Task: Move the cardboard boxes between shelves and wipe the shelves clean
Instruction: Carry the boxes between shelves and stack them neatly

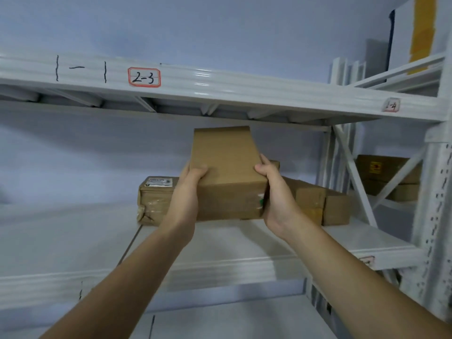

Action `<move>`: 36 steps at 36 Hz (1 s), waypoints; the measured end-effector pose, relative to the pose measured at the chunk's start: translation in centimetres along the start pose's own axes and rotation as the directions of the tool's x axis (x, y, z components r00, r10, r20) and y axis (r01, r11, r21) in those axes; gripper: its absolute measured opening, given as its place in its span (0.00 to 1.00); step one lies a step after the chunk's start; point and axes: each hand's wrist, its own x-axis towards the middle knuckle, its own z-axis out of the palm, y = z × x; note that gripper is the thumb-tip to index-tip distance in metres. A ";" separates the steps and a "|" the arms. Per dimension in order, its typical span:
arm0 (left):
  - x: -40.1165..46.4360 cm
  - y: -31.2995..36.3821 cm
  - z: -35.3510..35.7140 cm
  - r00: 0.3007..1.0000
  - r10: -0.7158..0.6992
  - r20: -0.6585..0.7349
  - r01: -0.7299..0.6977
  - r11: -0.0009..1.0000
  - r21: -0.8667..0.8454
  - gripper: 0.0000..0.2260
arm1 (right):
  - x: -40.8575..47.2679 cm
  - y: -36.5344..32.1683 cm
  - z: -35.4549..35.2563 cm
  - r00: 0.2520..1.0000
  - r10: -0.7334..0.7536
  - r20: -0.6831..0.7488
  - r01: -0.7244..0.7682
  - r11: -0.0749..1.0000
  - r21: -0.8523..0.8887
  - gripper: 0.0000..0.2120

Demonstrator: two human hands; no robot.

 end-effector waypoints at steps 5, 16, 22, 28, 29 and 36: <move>-5.1 0.6 3.7 0.981 0.173 0.089 -0.175 0.984 0.016 0.30 | -5.2 -2.8 -2.7 0.996 -0.084 -0.008 0.084 0.996 0.017 0.23; -16.2 -3.4 20.4 0.924 0.048 0.380 -0.017 0.996 -0.085 0.28 | -19.1 -10.3 -19.3 0.963 -0.113 -0.246 0.081 0.987 -0.136 0.26; -23.1 -8.8 29.5 0.855 -0.038 0.517 0.120 0.985 -0.125 0.21 | -27.0 -13.5 -28.4 0.918 -0.090 -0.386 0.019 0.983 -0.185 0.21; -27.9 -11.7 36.3 0.831 0.030 0.556 0.056 0.989 -0.136 0.28 | -31.6 -15.5 -34.4 0.838 -0.049 -0.543 -0.053 0.984 -0.171 0.27; -28.5 -12.2 37.5 0.823 0.030 0.568 0.057 0.989 -0.134 0.28 | -32.2 -15.8 -35.6 0.825 -0.055 -0.563 -0.055 0.983 -0.175 0.26; -29.9 -15.4 45.0 0.759 -0.005 0.651 0.125 0.982 -0.139 0.22 | -34.1 -16.4 -43.4 0.793 -0.077 -0.604 -0.058 0.978 -0.200 0.27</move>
